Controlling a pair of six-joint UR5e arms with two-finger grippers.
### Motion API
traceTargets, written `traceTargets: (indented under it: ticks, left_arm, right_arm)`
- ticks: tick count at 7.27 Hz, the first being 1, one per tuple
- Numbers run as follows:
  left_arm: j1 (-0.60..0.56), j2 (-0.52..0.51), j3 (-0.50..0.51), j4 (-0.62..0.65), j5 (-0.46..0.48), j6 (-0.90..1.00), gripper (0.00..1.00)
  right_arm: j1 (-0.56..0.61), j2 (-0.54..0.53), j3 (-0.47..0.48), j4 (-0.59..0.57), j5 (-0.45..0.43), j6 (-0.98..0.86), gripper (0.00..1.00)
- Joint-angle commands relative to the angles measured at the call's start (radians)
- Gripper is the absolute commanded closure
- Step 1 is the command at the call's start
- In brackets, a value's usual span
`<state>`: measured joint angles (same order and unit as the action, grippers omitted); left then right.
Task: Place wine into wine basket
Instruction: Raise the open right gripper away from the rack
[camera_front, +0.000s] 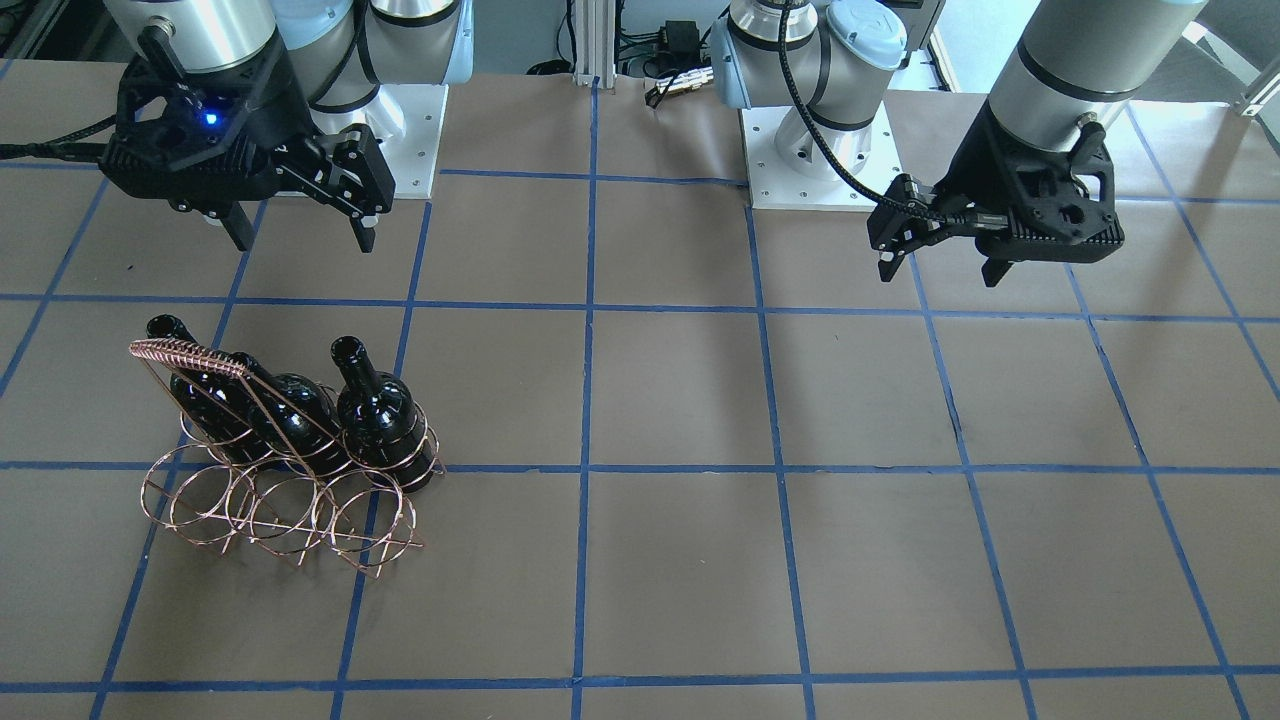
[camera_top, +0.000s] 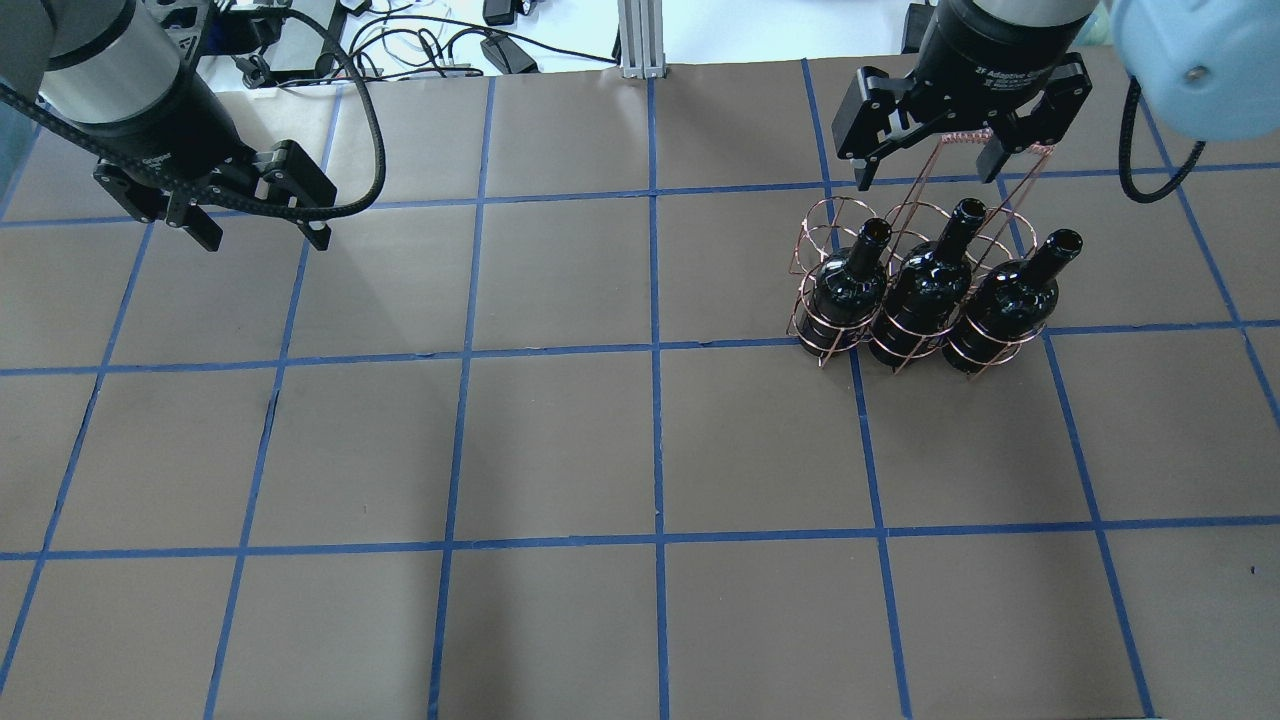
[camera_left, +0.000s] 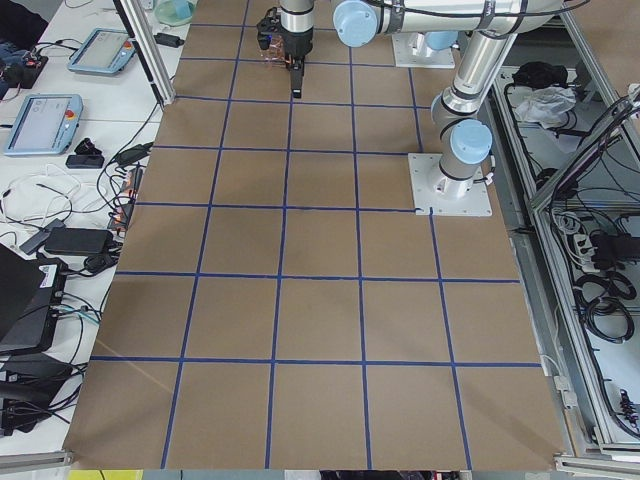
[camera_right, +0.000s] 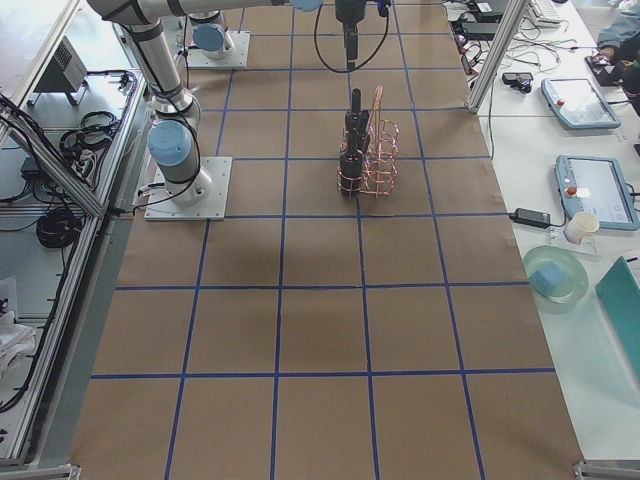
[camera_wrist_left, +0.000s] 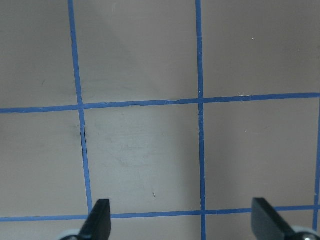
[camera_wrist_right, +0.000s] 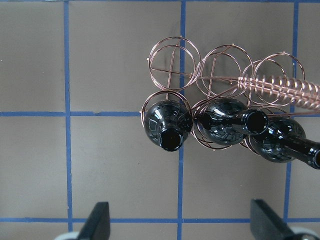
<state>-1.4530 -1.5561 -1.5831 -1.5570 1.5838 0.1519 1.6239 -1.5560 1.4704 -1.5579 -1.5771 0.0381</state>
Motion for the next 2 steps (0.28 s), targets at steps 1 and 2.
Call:
traceTargets:
  ticks: [1, 2]
  left_arm:
    - [0.002, -0.001, 0.0, 0.0, 0.002, 0.0, 0.0]
    - [0.002, -0.001, 0.0, 0.0, 0.004, 0.0, 0.0]
  right_arm:
    - [-0.007, -0.012, 0.004, 0.007, 0.002, -0.004, 0.0]
    - [-0.013, -0.012, 0.004, 0.007, 0.002, -0.015, 0.0]
